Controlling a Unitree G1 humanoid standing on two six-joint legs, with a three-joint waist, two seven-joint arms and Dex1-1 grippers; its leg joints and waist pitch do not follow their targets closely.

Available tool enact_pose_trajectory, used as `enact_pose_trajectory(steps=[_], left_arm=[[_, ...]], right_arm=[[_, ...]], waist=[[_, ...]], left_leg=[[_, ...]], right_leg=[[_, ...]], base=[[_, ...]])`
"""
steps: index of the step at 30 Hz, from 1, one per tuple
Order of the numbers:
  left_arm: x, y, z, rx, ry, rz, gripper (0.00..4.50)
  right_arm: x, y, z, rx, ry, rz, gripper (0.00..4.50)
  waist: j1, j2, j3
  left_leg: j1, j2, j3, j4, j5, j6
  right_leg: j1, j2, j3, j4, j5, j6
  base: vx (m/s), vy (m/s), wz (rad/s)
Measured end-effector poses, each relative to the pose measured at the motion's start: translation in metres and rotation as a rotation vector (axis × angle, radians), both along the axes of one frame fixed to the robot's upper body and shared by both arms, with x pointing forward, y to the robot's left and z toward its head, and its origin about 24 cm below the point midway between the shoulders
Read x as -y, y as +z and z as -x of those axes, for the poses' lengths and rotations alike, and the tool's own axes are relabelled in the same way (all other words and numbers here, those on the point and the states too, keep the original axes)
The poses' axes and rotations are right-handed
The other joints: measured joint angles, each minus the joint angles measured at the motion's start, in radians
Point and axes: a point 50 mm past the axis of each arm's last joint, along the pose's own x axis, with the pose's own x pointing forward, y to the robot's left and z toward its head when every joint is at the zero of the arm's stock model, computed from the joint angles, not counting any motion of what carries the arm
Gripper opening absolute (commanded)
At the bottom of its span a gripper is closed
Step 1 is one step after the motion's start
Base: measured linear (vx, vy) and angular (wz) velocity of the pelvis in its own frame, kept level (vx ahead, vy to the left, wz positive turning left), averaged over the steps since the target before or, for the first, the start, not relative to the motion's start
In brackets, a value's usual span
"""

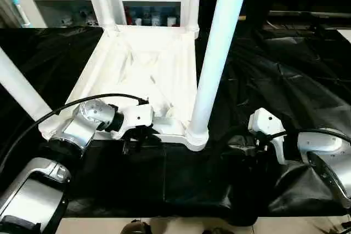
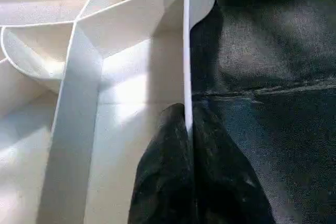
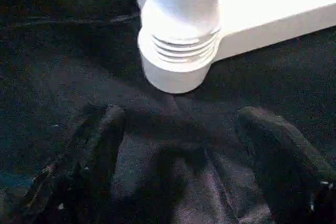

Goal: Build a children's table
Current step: Rotate table base, then rotate leg to tighten

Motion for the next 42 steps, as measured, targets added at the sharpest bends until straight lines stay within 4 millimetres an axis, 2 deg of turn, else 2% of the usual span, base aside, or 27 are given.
enact_pose_trajectory(steps=[6, 13, 19, 23, 27, 34, 42], left_arm=[[0.013, -0.005, 0.009, -0.031, 0.088, 0.110, 0.06], [0.042, -0.015, 0.021, 0.009, 0.175, 0.237, 0.06], [0.044, -0.015, 0.026, 0.036, 0.175, 0.210, 0.06], [0.047, -0.013, 0.029, 0.048, 0.162, 0.193, 0.00], [0.047, -0.011, 0.029, 0.053, 0.151, 0.176, 0.00], [0.046, -0.008, 0.029, 0.058, 0.137, 0.144, 0.00], [0.044, -0.005, 0.027, 0.039, 0.120, 0.114, 0.00]], right_arm=[[-0.005, -0.002, -0.004, 0.049, -0.043, -0.022, 3.74], [-0.010, -0.004, -0.008, 0.089, -0.093, -0.041, 3.74], [-0.013, -0.004, -0.018, 0.132, -0.148, -0.080, 3.74], [-0.015, -0.001, -0.022, 0.145, -0.163, -0.104, 4.07], [-0.016, -0.007, -0.024, 0.125, -0.179, -0.117, 4.46], [-0.025, -0.015, -0.028, 0.115, -0.161, -0.114, 4.46], [-0.025, -0.017, -0.029, 0.109, -0.164, -0.115, 4.46]], waist=[[-0.001, 0.004, 0.000], [-0.004, 0.012, -0.006], [-0.006, 0.011, -0.005], [-0.003, 0.005, -0.005], [-0.005, 0.003, -0.005], [-0.009, 0.001, -0.004], [-0.017, 0.001, -0.004]], left_leg=[[0.000, 0.000, 0.001, -0.004, 0.000, 0.000], [0.001, -0.001, 0.002, -0.009, 0.000, 0.001], [0.001, -0.002, 0.002, -0.010, 0.000, 0.001], [0.000, -0.002, 0.002, -0.013, -0.001, 0.002], [0.000, -0.002, 0.002, -0.014, -0.001, 0.002], [0.000, -0.003, 0.002, -0.016, -0.001, 0.002], [0.001, -0.003, 0.002, -0.017, -0.001, 0.002]], right_leg=[[0.000, 0.000, 0.000, -0.005, 0.000, -0.001], [0.001, 0.000, 0.000, -0.011, -0.001, 0.000], [0.002, 0.000, 0.000, -0.013, -0.002, 0.002], [0.002, 0.000, 0.000, -0.016, -0.002, 0.002], [0.002, 0.000, 0.000, -0.017, -0.003, 0.002], [0.001, 0.000, 0.000, -0.017, -0.003, 0.003], [0.001, 0.000, 0.000, -0.017, -0.003, 0.003]], base=[[0.000, 0.000, 0.00], [0.000, 0.000, 0.00], [0.000, 0.000, 0.00], [0.000, 0.000, 0.00], [0.000, 0.000, 0.00], [0.000, 0.000, 0.00], [0.000, 0.000, 0.00]])
